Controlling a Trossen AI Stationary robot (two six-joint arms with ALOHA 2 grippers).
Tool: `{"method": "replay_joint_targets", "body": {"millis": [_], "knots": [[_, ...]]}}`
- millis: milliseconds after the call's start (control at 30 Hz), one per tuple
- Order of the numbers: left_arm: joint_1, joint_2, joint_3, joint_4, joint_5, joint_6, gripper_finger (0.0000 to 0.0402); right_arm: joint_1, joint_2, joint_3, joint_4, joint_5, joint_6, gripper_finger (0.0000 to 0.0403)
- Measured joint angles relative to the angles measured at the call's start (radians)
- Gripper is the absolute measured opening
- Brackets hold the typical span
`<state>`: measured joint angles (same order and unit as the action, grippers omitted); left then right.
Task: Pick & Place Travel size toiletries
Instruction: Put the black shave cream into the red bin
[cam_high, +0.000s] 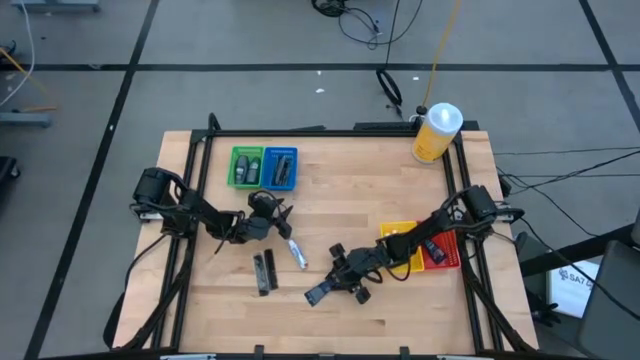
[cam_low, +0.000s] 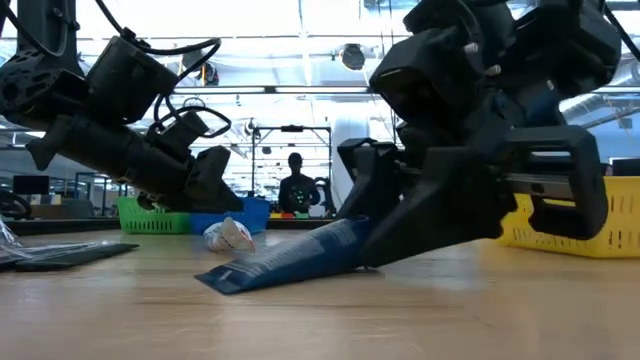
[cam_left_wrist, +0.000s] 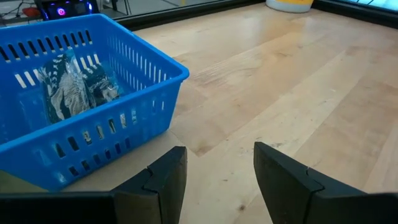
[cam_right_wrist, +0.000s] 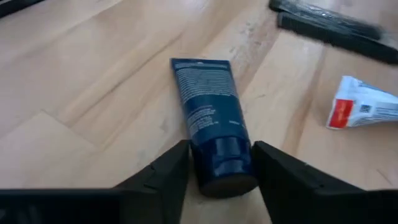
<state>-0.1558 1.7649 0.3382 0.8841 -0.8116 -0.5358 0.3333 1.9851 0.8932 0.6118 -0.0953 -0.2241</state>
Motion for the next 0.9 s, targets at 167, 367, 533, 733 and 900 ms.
{"method": "replay_joint_targets", "body": {"millis": [167,367,533,733,900], "knots": [[0.000,0.000,0.000,0.000,0.001,-0.001,0.0184,0.002,-0.045,0.000,-0.036,0.045,0.079,0.0119],[0.000,0.000,0.000,0.000,0.003,-0.002,0.0184,0.003,-0.268,0.003,-0.261,0.107,0.239,0.0119],[-0.001,0.000,0.000,0.000,0.011,-0.009,0.0184,0.023,-0.544,0.120,-0.888,0.179,0.712,0.0119],[-0.002,0.000,0.000,0.000,0.011,-0.010,0.0184,0.103,-0.745,0.264,-1.587,0.056,1.575,0.0118],[-0.002,0.000,0.000,0.000,0.026,-0.013,0.0184,0.211,-0.819,0.238,-1.810,-0.058,1.998,0.0121]]}}
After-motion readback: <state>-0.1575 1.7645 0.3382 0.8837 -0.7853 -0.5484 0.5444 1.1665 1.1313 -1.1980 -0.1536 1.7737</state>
